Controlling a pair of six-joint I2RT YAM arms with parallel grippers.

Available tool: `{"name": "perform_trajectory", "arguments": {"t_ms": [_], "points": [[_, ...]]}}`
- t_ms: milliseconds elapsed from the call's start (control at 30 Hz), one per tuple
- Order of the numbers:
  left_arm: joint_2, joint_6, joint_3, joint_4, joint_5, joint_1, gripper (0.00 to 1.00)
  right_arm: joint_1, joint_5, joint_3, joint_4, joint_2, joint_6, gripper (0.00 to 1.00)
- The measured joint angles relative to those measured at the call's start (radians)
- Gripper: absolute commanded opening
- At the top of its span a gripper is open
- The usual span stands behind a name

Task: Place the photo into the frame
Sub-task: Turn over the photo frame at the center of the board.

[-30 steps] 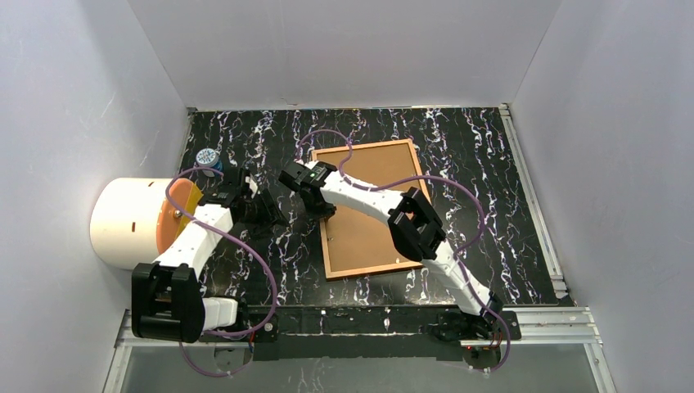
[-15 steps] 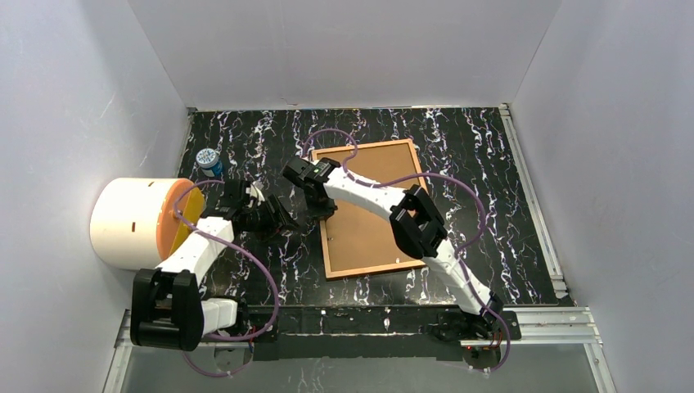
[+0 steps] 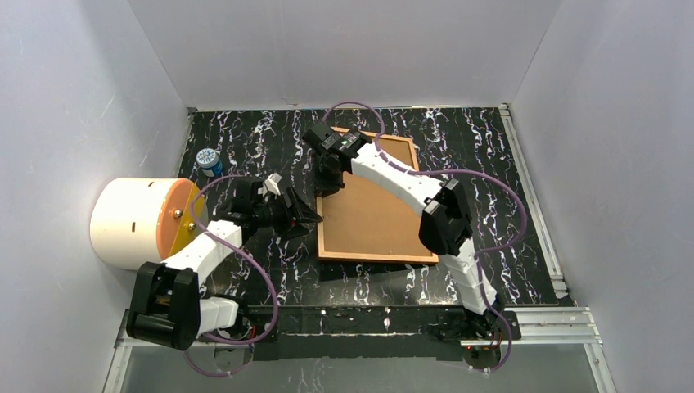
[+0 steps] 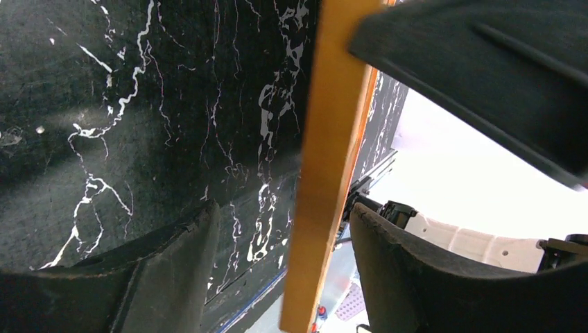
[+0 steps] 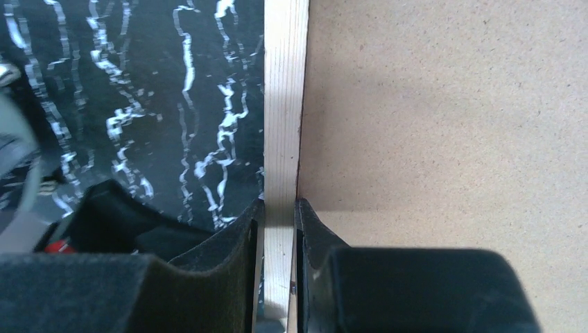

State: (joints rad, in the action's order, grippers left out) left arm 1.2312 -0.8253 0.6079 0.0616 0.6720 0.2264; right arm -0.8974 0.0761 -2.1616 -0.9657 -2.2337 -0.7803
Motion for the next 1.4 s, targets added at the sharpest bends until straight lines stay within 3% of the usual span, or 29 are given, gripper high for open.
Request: {"name": "perform_trajectory", "arguments": {"t_ms": [200,367,500,633,733,833,933,1200,1400], "points": [[0.037,-0.086,0.001,-0.101,0.033,0.011,0.54,0.006,-0.062,0.023,0.018,0.053,-0.019,0.06],[0.058,-0.188,-0.007,-0.255,0.065,0.02,0.35,0.005,-0.089,0.041,0.029,0.055,-0.028,0.07],[0.072,-0.221,-0.024,-0.288,0.061,0.021,0.17,0.011,-0.096,0.043,0.029,0.064,-0.03,0.1],[0.073,-0.23,-0.027,-0.314,0.065,0.025,0.0,0.017,-0.102,0.043,0.026,0.07,-0.034,0.27],[0.066,-0.228,-0.023,-0.311,0.06,0.027,0.0,0.021,-0.103,0.043,0.024,0.075,-0.042,0.41],[0.062,-0.19,0.025,-0.225,0.044,0.032,0.0,0.027,-0.098,0.042,0.024,0.089,-0.065,0.58],[0.062,-0.112,0.142,-0.079,0.018,0.038,0.0,0.038,-0.072,0.042,0.023,0.13,-0.078,0.67],[0.102,0.139,0.518,0.327,-0.085,0.037,0.0,0.143,0.023,0.042,0.029,0.38,-0.089,0.76],[0.195,0.298,0.771,0.579,-0.15,0.04,0.0,0.188,0.044,0.042,0.03,0.473,-0.093,0.78]]}}
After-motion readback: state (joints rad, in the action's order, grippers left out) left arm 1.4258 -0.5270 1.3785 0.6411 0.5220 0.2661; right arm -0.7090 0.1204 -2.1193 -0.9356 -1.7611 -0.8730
